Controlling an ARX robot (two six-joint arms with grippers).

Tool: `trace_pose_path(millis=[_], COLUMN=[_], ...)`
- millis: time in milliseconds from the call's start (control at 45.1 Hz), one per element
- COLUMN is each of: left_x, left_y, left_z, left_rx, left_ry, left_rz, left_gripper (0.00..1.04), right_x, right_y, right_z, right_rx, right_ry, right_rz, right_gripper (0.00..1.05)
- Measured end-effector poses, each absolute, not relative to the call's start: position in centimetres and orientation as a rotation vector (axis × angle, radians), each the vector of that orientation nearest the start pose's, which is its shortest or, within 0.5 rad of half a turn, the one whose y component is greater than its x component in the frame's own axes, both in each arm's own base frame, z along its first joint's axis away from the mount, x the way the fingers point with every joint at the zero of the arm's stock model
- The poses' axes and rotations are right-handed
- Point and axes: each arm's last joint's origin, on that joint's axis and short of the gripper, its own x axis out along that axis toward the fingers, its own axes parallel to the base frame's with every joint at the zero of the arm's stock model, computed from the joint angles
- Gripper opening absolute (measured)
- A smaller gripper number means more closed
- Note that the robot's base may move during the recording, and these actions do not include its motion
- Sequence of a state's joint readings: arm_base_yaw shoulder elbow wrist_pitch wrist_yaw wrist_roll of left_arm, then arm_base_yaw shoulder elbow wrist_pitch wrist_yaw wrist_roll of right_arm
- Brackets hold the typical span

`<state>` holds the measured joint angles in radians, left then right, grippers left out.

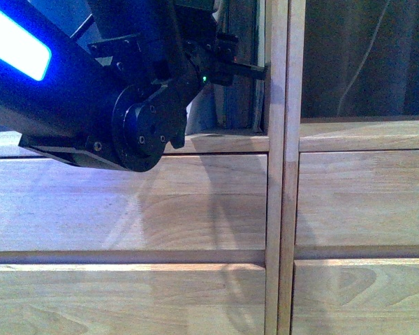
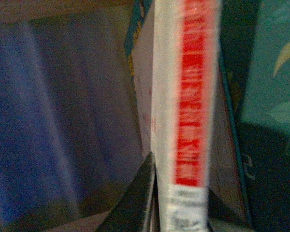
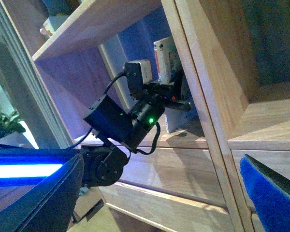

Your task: Organize books on shelf

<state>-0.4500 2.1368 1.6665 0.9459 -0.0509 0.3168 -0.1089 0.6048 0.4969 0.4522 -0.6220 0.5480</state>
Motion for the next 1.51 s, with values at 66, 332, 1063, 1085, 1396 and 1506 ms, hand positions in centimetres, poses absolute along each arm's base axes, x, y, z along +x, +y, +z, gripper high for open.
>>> trace_pose_path(millis=[66, 332, 1063, 1085, 1396, 1506], left_x=[44.4, 43.7, 24.1, 23.0, 20.0, 18.7], left_y=[-21.3, -20.9, -9.7, -9.2, -6.3, -4.9], left_z=[31.2, 31.1, 34.1, 34.1, 30.5, 28.2], left_rx=[0.187, 0.19, -0.165, -0.176, -0.037, -0.022], left_ry=[-0.517, -0.547, -0.276, -0.29, -0.009, -0.002], left_rz=[-0.308, -0.281, -0.38, -0.382, -0.022, -0.007], left_gripper=[0.3, 0.64, 0.97, 0.97, 0.66, 0.49], right_x=[14.0, 14.0, 14.0, 14.0, 14.0, 13.5], right_y=[0.2, 0.2, 0.2, 0.2, 0.3, 0.2], right_z=[31.8, 31.8, 31.8, 31.8, 31.7, 29.5], right_rx=[0.407, 0.407, 0.407, 0.407, 0.394, 0.222], right_ry=[-0.177, -0.176, -0.177, -0.177, -0.151, -0.028], right_rz=[0.581, 0.581, 0.581, 0.581, 0.398, 0.093], right_gripper=[0.98, 0.98, 0.98, 0.98, 0.91, 0.75])
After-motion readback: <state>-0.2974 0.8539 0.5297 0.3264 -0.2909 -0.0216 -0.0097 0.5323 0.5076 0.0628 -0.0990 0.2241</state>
